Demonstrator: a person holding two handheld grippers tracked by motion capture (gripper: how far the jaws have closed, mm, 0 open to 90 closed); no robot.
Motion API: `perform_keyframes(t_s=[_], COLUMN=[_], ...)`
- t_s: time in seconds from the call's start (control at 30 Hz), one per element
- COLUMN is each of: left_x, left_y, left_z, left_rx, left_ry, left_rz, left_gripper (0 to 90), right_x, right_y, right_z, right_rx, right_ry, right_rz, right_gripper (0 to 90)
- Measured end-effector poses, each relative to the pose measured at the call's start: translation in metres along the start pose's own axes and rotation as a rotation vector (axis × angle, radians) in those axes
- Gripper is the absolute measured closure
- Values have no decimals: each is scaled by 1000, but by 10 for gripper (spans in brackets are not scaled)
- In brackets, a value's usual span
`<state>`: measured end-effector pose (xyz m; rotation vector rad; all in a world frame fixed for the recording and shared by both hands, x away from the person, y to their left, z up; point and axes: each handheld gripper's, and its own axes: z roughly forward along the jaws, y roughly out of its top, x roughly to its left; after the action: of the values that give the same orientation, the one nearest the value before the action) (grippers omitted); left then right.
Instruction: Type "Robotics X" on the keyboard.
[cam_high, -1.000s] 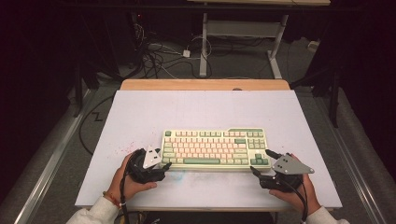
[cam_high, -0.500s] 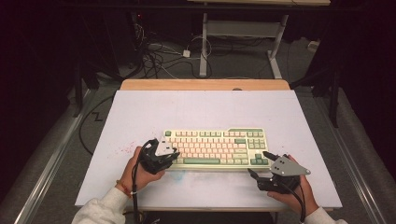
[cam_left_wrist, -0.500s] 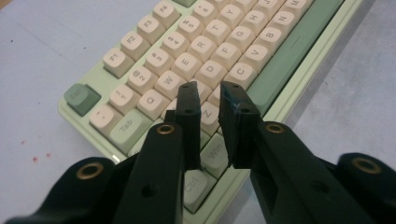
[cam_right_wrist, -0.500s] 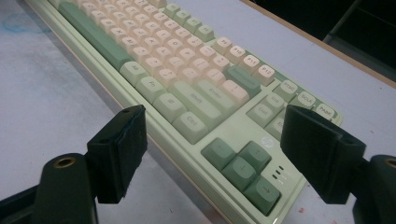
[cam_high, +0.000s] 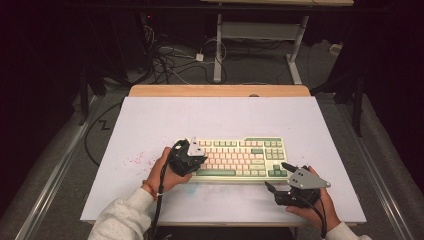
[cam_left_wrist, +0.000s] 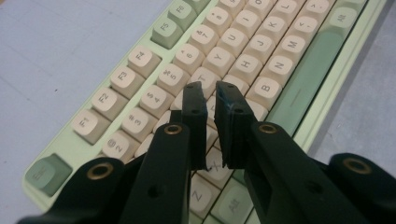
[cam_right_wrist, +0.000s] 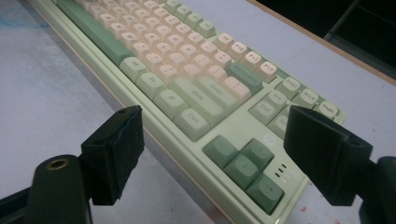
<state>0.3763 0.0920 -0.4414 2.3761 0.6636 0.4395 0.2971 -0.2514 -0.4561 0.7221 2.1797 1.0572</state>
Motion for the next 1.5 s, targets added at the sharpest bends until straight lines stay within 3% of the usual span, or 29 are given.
perform_keyframes(t_s=[0.47, 0.73, 1.5], left_x=[3, 1, -1], left_y=[16, 22, 25], left_z=[14, 22, 30], left_rx=[-1, 22, 55], left_ry=[-8, -21, -22], left_rz=[-2, 23, 45], left_gripper=[860, 873, 866], right_x=[3, 4, 7], right_y=[0, 0, 0], right_z=[1, 2, 4], right_rx=[11, 23, 45], right_ry=[3, -4, 13], right_rz=[-19, -27, -54], right_gripper=[203, 201, 203])
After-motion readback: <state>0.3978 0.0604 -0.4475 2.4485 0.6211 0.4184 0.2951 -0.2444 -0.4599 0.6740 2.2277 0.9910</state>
